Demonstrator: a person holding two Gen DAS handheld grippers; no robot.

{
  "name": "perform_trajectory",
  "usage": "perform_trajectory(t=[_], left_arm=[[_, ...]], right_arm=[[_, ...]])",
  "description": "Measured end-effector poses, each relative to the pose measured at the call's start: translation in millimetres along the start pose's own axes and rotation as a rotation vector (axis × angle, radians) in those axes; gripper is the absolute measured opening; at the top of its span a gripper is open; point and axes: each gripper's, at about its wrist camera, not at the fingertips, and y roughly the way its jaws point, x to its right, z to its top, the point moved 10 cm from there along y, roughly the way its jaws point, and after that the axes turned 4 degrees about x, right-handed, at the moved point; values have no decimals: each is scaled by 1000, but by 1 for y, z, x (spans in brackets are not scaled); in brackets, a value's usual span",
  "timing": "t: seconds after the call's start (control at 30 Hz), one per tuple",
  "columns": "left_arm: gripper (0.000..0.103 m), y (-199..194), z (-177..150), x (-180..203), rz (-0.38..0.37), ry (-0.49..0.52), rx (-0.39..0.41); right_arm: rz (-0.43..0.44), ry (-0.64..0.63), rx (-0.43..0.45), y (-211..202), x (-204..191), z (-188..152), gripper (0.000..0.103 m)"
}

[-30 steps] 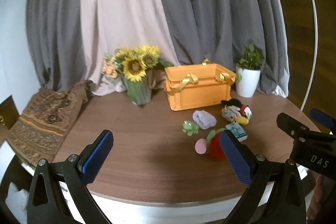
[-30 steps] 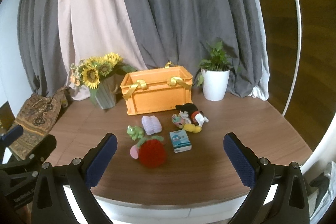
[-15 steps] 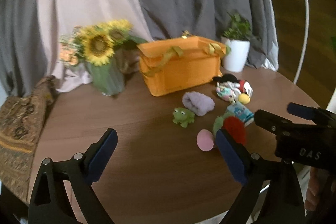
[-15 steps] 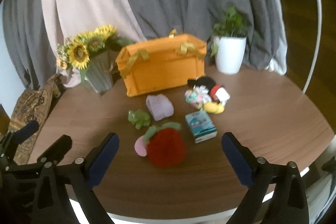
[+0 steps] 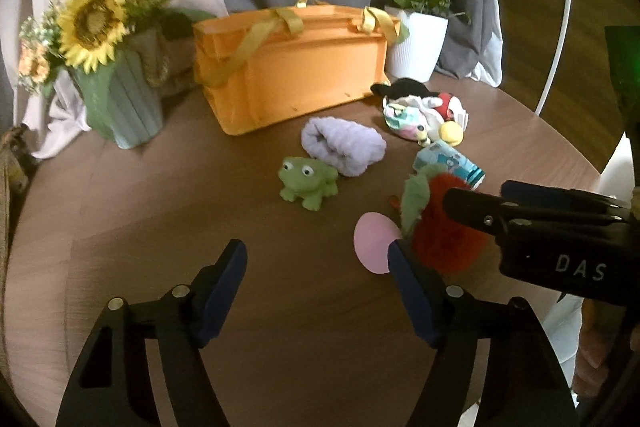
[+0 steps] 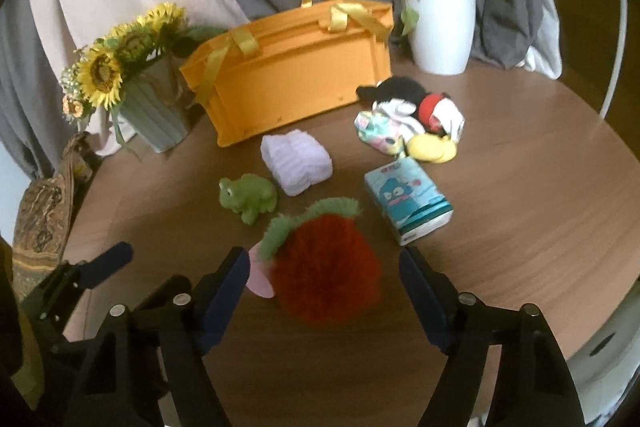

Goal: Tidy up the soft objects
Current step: 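Grasp the red pompom with the right tool while the left tool grasps the pink sponge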

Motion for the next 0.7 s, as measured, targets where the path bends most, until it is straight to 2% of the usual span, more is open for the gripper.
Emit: perform_trajectory(t=[0.23,0.4,0.7], left_arm=[[64,19,-11,12,-8,-40,-43],[61,27,-11,21,-5,-59,-52],[58,42,-7,36,-10,-81,-59]], right_arm=[[61,17,-91,31,7,-11,63],[120,30,-146,46,11,-19,58],[168,27,-177,57,18,-16,54]])
